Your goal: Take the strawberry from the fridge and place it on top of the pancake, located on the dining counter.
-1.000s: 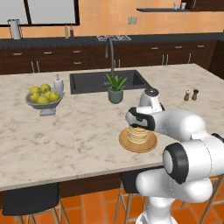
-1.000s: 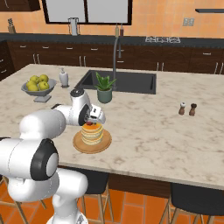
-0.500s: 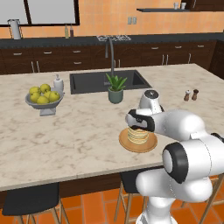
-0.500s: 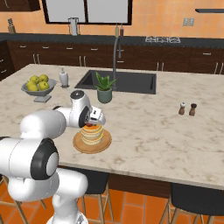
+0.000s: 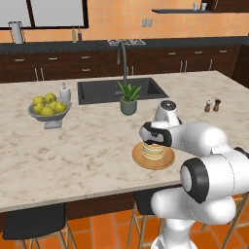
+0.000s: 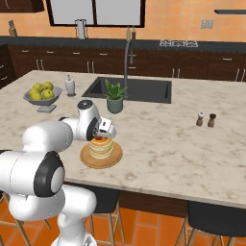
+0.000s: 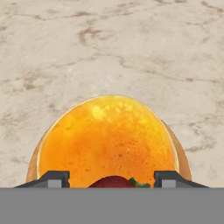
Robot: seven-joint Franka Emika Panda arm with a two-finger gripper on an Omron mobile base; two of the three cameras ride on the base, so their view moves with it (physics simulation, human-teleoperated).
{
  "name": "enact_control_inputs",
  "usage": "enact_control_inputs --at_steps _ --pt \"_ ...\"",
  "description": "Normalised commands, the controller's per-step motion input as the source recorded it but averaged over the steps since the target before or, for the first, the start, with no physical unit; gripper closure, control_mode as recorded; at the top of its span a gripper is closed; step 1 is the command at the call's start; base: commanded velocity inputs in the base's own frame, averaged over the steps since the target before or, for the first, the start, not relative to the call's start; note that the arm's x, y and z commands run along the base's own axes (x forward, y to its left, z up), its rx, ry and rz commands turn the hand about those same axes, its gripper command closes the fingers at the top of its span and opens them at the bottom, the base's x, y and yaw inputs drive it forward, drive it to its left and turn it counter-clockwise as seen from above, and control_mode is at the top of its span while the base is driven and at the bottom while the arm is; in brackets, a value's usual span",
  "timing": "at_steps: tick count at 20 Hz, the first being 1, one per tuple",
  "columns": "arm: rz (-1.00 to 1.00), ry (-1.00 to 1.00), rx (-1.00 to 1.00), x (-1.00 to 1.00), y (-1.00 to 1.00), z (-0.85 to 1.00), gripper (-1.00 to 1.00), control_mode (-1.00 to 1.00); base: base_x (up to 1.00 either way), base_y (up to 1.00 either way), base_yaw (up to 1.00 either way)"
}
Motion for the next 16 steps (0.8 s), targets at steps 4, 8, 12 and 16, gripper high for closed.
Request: enact_control_inputs --at_steps 4,8,12,16 --pt "0.00 0.00 0.00 0.03 0.00 0.00 -1.00 -1.00 0.00 0.00 0.00" --pt "0.00 0.00 -0.01 0.08 0.00 0.19 -1.00 -1.00 0.00 0.00 0.00" --pt "0.00 0.01 -0.08 0.00 0.00 0.71 -1.00 -1.00 0.00 0.00 0.00" --pt "0.00 0.00 -0.11 -0.12 0.05 0.76 -1.00 -1.00 0.00 0.00 0.00"
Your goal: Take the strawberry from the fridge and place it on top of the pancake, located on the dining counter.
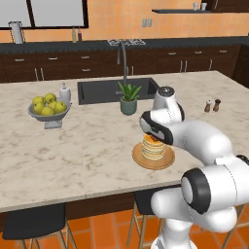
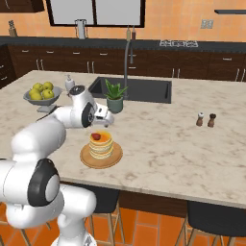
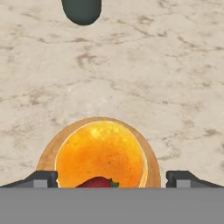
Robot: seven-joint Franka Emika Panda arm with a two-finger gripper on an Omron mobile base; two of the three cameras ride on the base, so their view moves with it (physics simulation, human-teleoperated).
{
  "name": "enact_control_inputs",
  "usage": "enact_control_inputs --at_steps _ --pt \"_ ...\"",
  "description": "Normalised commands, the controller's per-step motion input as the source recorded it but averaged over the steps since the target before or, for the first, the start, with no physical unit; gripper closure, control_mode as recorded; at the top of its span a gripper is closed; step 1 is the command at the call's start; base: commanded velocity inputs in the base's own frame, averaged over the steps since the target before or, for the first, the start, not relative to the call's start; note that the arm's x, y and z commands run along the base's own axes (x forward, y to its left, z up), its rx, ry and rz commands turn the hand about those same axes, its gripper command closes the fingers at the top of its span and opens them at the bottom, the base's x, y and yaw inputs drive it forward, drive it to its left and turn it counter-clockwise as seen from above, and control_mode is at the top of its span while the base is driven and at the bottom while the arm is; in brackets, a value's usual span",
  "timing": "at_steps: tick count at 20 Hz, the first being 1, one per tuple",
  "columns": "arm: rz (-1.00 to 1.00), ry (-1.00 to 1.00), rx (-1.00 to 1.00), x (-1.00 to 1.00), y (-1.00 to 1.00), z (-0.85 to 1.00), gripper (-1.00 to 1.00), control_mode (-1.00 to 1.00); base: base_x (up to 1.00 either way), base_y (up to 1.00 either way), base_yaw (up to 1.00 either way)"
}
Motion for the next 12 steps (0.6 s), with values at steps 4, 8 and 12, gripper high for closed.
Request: enact_control_inputs --at_steps 4,8,12 --pt "0.00 0.00 -0.16 -0.57 0.32 0.60 -1.00 -1.00 0.00 0.00 0.00" --pt "0.01 0.00 -0.05 -1.00 0.51 0.22 -1.00 -1.00 0.00 0.00 0.00" --pt "0.03 0.00 0.00 -1.00 0.72 0.00 -1.00 -1.00 0.00 0.00 0.00"
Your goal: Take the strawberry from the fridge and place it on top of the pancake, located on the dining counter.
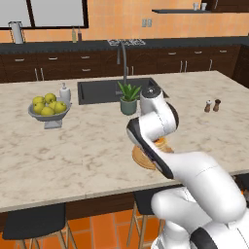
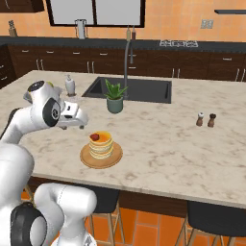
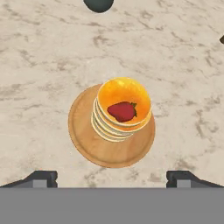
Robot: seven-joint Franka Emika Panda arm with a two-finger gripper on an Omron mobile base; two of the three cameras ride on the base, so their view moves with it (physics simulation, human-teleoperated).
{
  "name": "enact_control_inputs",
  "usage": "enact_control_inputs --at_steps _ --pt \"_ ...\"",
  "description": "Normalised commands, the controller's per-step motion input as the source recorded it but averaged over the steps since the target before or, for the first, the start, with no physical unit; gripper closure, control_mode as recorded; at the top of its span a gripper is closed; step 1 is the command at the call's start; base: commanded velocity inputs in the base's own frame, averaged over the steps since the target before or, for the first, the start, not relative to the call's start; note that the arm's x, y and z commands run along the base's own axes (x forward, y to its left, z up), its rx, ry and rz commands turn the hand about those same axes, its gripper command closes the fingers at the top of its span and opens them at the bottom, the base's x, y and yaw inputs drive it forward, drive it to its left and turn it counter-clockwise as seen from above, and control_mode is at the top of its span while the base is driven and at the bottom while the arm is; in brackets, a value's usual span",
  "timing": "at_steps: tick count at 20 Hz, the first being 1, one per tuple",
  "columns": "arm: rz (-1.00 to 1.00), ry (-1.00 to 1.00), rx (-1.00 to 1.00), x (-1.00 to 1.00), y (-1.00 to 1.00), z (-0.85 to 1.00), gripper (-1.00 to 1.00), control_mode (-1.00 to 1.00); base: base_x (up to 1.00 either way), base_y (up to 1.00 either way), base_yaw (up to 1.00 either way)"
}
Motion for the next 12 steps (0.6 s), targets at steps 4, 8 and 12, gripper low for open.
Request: enact_control_inputs --at_steps 4,8,12 --pt "0.06 0.03 0.00 -1.00 0.75 -0.01 -1.00 -1.00 0.00 0.00 0.00" --pt "0.13 0.20 0.00 -0.93 0.71 -0.37 -1.00 -1.00 0.00 0.00 0.00" --pt "0.06 0.37 -0.07 -0.28 0.61 -0.39 -1.00 -1.00 0.00 0.00 0.00"
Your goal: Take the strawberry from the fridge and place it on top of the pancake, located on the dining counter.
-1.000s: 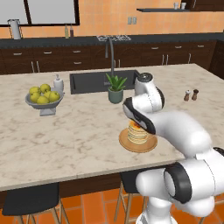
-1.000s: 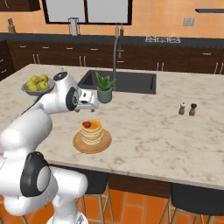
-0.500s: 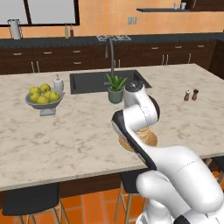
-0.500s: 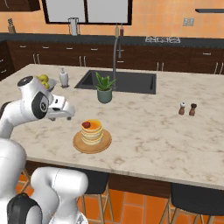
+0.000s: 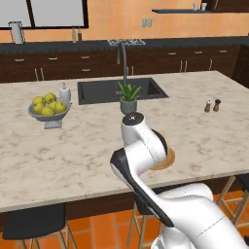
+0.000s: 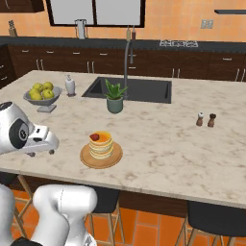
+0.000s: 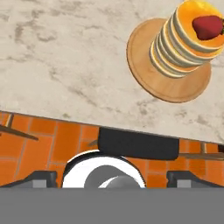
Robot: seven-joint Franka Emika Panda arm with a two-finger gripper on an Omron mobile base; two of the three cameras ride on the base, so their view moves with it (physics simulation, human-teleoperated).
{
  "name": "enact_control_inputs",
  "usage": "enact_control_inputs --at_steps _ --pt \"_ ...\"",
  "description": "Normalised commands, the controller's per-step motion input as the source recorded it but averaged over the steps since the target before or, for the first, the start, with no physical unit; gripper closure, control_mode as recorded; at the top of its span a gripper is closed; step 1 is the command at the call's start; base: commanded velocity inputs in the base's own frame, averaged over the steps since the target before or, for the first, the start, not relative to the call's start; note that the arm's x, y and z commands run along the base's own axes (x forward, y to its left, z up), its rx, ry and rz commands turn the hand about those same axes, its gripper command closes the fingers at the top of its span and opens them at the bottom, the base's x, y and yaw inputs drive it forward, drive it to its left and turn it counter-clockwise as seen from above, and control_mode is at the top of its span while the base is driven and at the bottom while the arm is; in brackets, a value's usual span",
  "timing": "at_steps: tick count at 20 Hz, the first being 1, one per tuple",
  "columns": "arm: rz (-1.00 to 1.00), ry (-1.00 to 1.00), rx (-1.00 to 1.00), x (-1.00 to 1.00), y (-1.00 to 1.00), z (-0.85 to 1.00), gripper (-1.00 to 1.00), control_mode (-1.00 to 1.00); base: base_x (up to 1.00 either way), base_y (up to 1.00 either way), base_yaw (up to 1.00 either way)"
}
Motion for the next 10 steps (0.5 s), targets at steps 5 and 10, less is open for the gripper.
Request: enact_control_inputs --at_steps 5,10 --pt "0.00 0.41 -0.22 -0.01 0.64 -0.25 -1.00 -1.00 0.00 0.00 0.00" --pt "0.00 0.26 -0.26 0.00 0.51 -0.44 -1.00 -1.00 0.00 0.00 0.00"
